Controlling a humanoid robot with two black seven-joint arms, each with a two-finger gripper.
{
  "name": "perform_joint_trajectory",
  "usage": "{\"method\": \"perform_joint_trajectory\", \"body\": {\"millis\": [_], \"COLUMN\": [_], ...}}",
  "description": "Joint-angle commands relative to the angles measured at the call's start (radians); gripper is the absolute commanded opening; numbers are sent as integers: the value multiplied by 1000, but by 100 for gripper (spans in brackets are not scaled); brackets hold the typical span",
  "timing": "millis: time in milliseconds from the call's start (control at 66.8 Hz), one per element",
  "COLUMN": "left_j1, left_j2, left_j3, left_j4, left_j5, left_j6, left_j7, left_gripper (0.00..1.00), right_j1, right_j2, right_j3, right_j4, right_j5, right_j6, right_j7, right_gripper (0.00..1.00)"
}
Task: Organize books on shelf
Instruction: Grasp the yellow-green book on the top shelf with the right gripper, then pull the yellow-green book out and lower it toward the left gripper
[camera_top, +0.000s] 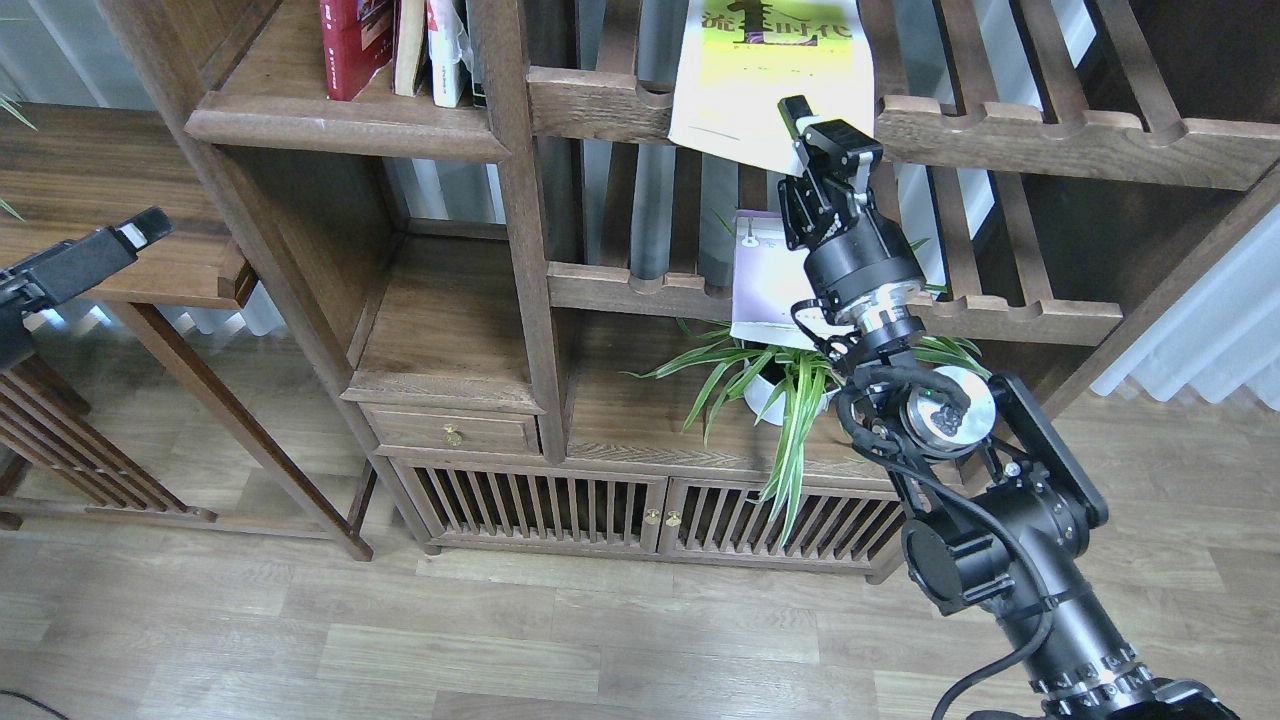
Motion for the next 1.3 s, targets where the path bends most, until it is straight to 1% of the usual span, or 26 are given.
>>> {"method": "perform_joint_trajectory", "body": {"millis": [0,90,180,240,255,300,345,449,614,764,884,1004,1049,1228,1288], "left_j1": [7,21,36,44,46,46,46,46,53,55,55,59,64,79,89], "left_j2": [0,-8,-17,-34,-60,-81,-110,-167,-235,-247,-249,-262,-275,-356,-387], "left_j3": [-3,-9,-18,-24,-26,-32,-37,-43,-38,-35,-35,-34,-34,-6,8], "left_j4": [1,1,1,5,14,20,24,29,47,57,57,58,61,67,67], "left_j5": [0,2,2,0,2,0,2,0,2,2,0,-6,-12,-13,-13], "left_j6": [0,0,0,0,0,0,0,0,0,0,0,0,0,0,0], "left_j7": [-1,-3,-3,-3,-3,-3,-1,-1,2,2,2,0,0,2,2], "left_gripper": [100,100,100,100,100,100,100,100,100,100,100,100,100,100,100], "right_j1": [-82,-171,-261,-344,-411,-454,-497,-579,-666,-735,-807,-876,-893,-944,-948], "right_j2": [0,0,0,0,0,0,-21,-69,-124,-134,-134,-134,-134,-135,-135], "right_j3": [62,125,193,216,214,213,210,211,269,362,400,403,403,385,374], "right_j4": [118,197,224,234,239,239,239,238,233,225,210,165,149,83,70], "right_j5": [15,36,62,87,120,140,154,174,228,265,311,314,314,311,305], "right_j6": [26,40,83,138,209,259,306,372,376,376,376,376,376,376,376], "right_j7": [0,-1,-13,-19,-29,-36,-39,-53,-58,-61,-85,-96,-107,-190,-205], "right_gripper": [5,5,5,5,5,5,5,5,5,5,5,5,5,5,5]}}
